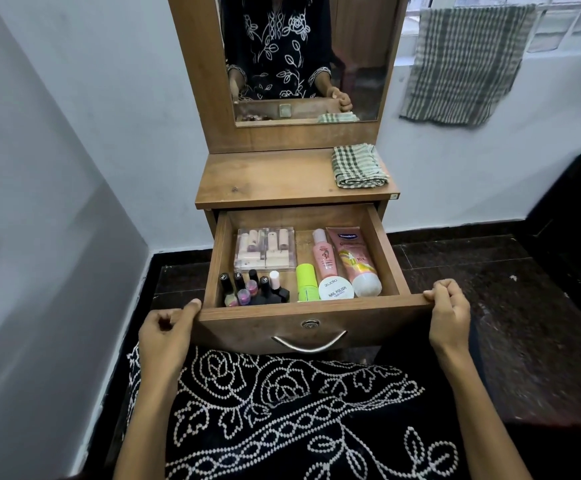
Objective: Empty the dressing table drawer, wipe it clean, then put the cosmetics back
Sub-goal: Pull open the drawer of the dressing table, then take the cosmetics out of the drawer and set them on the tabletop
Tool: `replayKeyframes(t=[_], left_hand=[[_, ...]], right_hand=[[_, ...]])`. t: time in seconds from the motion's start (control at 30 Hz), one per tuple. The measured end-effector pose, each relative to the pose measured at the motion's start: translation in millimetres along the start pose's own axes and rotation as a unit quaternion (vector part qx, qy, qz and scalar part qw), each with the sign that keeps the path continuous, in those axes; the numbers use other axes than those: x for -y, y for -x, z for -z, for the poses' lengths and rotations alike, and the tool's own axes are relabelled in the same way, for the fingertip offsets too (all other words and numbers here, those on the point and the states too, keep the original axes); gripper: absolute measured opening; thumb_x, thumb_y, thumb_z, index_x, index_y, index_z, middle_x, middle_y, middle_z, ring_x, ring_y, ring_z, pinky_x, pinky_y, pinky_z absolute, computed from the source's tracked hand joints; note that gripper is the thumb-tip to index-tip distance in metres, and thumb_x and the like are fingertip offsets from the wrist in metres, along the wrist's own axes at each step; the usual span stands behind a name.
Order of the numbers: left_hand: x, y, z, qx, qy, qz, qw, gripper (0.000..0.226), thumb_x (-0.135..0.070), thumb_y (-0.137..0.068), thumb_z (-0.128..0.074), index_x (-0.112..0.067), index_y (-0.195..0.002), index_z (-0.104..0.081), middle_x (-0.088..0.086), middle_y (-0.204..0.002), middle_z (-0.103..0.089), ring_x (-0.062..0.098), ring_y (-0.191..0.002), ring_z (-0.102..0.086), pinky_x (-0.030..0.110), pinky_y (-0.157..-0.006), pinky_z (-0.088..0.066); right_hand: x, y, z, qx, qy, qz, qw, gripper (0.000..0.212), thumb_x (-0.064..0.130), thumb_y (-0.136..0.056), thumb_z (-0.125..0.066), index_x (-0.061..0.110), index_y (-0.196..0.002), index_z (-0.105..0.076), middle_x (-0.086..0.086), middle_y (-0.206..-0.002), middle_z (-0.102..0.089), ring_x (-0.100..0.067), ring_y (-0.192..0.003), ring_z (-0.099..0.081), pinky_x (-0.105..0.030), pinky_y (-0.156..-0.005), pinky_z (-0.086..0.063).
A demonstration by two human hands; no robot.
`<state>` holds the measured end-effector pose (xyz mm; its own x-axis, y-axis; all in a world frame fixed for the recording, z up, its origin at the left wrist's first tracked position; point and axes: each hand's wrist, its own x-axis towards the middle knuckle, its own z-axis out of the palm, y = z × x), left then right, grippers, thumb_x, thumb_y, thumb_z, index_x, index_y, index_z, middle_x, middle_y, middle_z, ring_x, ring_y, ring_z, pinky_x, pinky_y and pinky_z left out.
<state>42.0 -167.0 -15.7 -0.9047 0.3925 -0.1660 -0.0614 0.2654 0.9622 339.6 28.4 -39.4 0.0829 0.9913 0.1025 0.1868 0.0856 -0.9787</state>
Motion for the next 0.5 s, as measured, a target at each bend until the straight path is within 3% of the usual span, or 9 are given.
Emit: replayKeyframes(t=[0.2, 0.3, 0.37, 0.5], left_hand=[[-1, -2, -3, -0.001, 0.024, 0.012, 1.000, 0.026, -0.032, -0.081, -0.071, -0.010, -0.091, -0.061, -0.003, -0.080, -0.059, 0.003, -0.070, -0.053, 0.017, -0.060, -0.037], [-4, -4, -4, -0.022, 0.022, 0.007, 0.999, 0.027, -0.031, -0.079, -0.073, -0.012, -0.092, -0.059, -0.002, -0.087, -0.058, 0.006, -0.073, -0.054, 0.018, -0.062, -0.038], [-8, -7, -5, -0.055, 0.022, -0.010, 0.998, 0.028, -0.030, -0.078, -0.074, -0.015, -0.093, -0.057, 0.001, -0.094, -0.058, 0.013, -0.083, -0.056, 0.022, -0.071, -0.043], [-31, -15, -18, -0.080, -0.002, -0.081, 0.994, 0.023, -0.026, -0.080, -0.072, -0.017, -0.092, -0.055, 0.006, -0.100, -0.061, 0.020, -0.096, -0.058, 0.037, -0.089, -0.047]], right_hand=[[5, -8, 4, -0.005, -0.015, 0.005, 1.000, 0.027, 0.021, -0.091, -0.043, 0.025, -0.064, -0.043, 0.011, -0.066, -0.050, -0.002, -0.065, -0.045, -0.026, -0.064, -0.034], [22, -12, 2, -0.017, -0.026, 0.029, 0.999, 0.019, 0.030, -0.083, -0.045, 0.025, -0.065, -0.044, 0.010, -0.065, -0.045, 0.004, -0.059, -0.043, -0.016, -0.061, -0.035], [36, -13, -4, -0.019, -0.036, 0.063, 0.997, 0.017, 0.031, -0.082, -0.045, 0.025, -0.066, -0.044, 0.007, -0.064, -0.041, 0.007, -0.052, -0.041, -0.007, -0.052, -0.033], [65, -18, -23, -0.012, -0.029, 0.112, 0.993, 0.019, 0.031, -0.083, -0.045, 0.018, -0.070, -0.047, 0.005, -0.061, -0.041, 0.004, -0.050, -0.041, -0.009, -0.049, -0.032]])
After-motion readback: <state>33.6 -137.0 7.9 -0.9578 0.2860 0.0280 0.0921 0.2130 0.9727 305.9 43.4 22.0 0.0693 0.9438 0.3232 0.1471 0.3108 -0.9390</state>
